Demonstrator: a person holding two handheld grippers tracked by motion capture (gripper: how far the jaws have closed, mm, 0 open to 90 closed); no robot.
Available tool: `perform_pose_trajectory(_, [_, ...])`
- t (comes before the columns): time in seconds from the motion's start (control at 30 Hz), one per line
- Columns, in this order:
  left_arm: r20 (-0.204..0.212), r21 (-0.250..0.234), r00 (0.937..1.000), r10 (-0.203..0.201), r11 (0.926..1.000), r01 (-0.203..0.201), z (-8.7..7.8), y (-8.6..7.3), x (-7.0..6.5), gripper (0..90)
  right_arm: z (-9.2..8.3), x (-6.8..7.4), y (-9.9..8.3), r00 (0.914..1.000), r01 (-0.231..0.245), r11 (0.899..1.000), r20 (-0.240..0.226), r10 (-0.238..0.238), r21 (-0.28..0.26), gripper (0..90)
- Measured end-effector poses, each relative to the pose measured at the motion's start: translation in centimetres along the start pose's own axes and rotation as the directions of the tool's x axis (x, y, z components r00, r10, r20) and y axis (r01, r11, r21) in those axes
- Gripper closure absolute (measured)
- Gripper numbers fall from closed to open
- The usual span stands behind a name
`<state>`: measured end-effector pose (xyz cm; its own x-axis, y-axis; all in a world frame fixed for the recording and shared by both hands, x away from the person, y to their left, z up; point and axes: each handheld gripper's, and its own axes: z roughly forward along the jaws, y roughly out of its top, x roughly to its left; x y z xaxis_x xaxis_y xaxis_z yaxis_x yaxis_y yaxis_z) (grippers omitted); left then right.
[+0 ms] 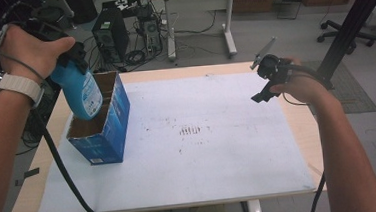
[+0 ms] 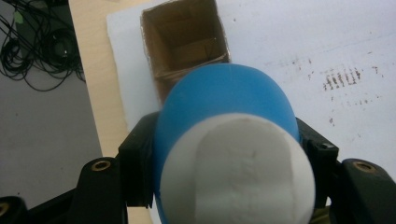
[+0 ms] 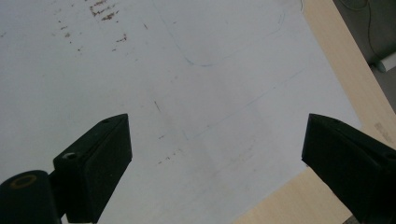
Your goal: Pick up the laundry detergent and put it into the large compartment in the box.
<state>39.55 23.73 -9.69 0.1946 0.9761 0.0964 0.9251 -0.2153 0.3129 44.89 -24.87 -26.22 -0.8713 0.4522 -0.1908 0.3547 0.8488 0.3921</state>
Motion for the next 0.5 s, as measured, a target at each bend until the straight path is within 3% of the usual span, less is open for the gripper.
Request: perform_pose_trajectory(0.5, [0.011,0.011,0.9999,-0.002,0.9999,0.002,2.8,-0.4,0.4,37.3,0.1,-0.1,0.0,1.0,-0.001,1.0,-0.003,0.001,-0.001,8.4])
